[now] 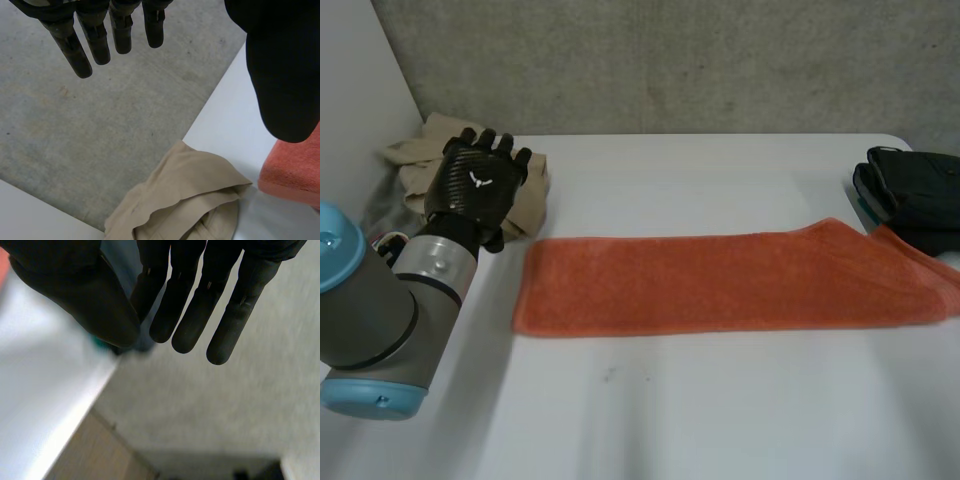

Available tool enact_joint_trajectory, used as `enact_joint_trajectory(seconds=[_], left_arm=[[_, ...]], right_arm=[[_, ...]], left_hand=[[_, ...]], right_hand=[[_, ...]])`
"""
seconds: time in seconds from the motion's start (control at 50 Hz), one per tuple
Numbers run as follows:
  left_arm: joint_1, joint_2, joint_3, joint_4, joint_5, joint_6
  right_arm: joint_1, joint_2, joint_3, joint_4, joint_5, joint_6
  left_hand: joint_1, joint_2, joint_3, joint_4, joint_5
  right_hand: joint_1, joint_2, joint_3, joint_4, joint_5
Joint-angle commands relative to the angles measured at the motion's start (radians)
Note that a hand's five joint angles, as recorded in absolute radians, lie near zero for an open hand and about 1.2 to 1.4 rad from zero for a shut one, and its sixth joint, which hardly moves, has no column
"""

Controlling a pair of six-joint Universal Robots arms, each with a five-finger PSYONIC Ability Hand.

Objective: Fold the laundry.

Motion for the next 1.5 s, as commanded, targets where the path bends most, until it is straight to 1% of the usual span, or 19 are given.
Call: enact_joint_trajectory(seconds=[0.02, 0.12, 0.14, 0.16, 0.18, 0.2, 0.26, 0.3, 0.38, 0.4, 0.48, 0.56, 0.7, 0.86, 1.04, 1.14, 1.16, 1.38, 1.5], left_arm=[[0.012, 0.033, 0.001, -0.001, -0.002, -0.034], [0.016, 0.062, 0.0, -0.01, -0.005, -0.069], [0.015, 0.065, -0.003, -0.012, -0.005, -0.074], [0.015, 0.068, -0.009, -0.012, -0.005, -0.079], [0.015, 0.077, -0.02, -0.012, -0.004, -0.085], [0.013, 0.082, -0.028, -0.012, -0.004, -0.086], [0.012, 0.1, -0.052, -0.012, 0.001, -0.089], [0.012, 0.103, -0.06, -0.012, 0.002, -0.089], [0.006, 0.102, -0.065, -0.01, 0.002, -0.089], [0.004, 0.102, -0.065, -0.009, 0.002, -0.089], [0.003, 0.099, -0.068, -0.007, 0.002, -0.092], [0.003, 0.096, -0.077, -0.007, 0.002, -0.111], [0.003, 0.088, -0.086, -0.007, 0.004, -0.138], [0.004, 0.082, -0.088, 0.001, 0.005, -0.138], [0.003, 0.076, -0.089, 0.001, 0.009, -0.138], [0.003, 0.076, -0.091, 0.001, 0.009, -0.138], [0.003, 0.076, -0.091, 0.001, 0.009, -0.138], [0.003, 0.088, -0.098, 0.001, 0.01, -0.138], [0.01, 0.117, -0.105, -0.002, 0.01, -0.138]], right_arm=[[0.369, -0.089, -0.003, -0.109, 0.001, 0.096], [0.617, -0.083, -0.015, -0.163, 0.042, 0.113], [0.644, -0.08, -0.019, -0.163, 0.063, 0.118], [0.666, -0.074, -0.024, -0.163, 0.092, 0.124], [0.687, -0.06, -0.029, -0.16, 0.163, 0.141], [0.689, -0.057, -0.029, -0.158, 0.198, 0.156], [0.684, -0.054, -0.009, -0.152, 0.273, 0.23], [0.678, -0.055, 0.004, -0.14, 0.265, 0.254], [0.53, -0.066, 0.043, -0.051, 0.199, 0.285], [0.441, -0.071, 0.06, -0.007, 0.156, 0.291], [0.262, -0.071, 0.096, 0.085, 0.012, 0.284], [0.151, -0.066, 0.125, 0.121, -0.112, 0.276], [-0.015, -0.051, 0.158, 0.097, -0.225, 0.236], [-0.032, 0.061, 0.148, 0.023, -0.292, 0.153], [-0.026, 0.122, 0.137, -0.091, -0.309, 0.158], [-0.024, 0.153, 0.12, -0.112, -0.3, 0.152], [-0.026, 0.158, 0.114, -0.112, -0.297, 0.152], [-0.041, 0.126, 0.083, -0.029, -0.248, 0.143], [-0.031, 0.008, -0.019, 0.142, -0.11, 0.129]], left_hand=[[-0.017, -0.035, -0.035, -0.029, -0.048], [-0.017, -0.035, -0.035, -0.029, -0.048], [-0.017, -0.035, -0.035, -0.029, -0.048], [-0.017, -0.035, -0.035, -0.029, -0.048], [-0.017, -0.035, -0.035, -0.029, -0.048], [-0.017, -0.035, -0.035, -0.029, -0.048], [-0.017, -0.035, -0.035, -0.029, -0.048], [-0.017, -0.035, -0.035, -0.029, -0.048], [-0.017, -0.035, -0.035, -0.029, -0.048], [-0.017, -0.035, -0.035, -0.029, -0.048], [-0.017, -0.035, -0.035, -0.029, -0.048], [-0.017, -0.035, -0.035, -0.029, -0.048], [-0.017, -0.035, -0.035, -0.029, -0.048], [-0.017, -0.035, -0.035, -0.029, -0.048], [-0.017, -0.035, -0.035, -0.029, -0.048], [-0.017, -0.035, -0.035, -0.029, -0.048], [-0.017, -0.035, -0.035, -0.029, -0.048], [-0.017, -0.035, -0.035, -0.029, -0.048], [-0.017, -0.035, -0.035, -0.029, -0.048]], right_hand=[[0.267, 0.219, 0.209, 0.199, 0.216], [0.267, 0.219, 0.209, 0.199, 0.216], [0.169, 0.121, 0.111, 0.102, 0.118], [-0.157, -0.205, -0.216, -0.225, -0.209], [-0.806, -0.854, -0.864, -0.873, -0.857], [-0.955, -1.003, -1.013, -1.022, -1.006], [-0.955, -1.003, -1.013, -1.022, -1.006], [-0.955, -1.003, -1.013, -1.022, -1.006], [-0.955, -1.003, -1.013, -1.022, -1.006], [-0.955, -1.003, -1.013, -1.022, -1.006], [-0.708, -0.756, -0.766, -0.775, -0.759], [-0.537, -0.585, -0.595, -0.604, -0.588], [-0.436, -0.484, -0.495, -0.504, -0.488], [-0.533, -0.581, -0.592, -0.601, -0.585], [-0.437, -0.485, -0.495, -0.504, -0.488], [0.032, -0.016, -0.026, -0.035, -0.019], [0.265, 0.217, 0.206, 0.197, 0.213], [0.267, 0.219, 0.209, 0.199, 0.216], [0.267, 0.219, 0.209, 0.199, 0.216]])
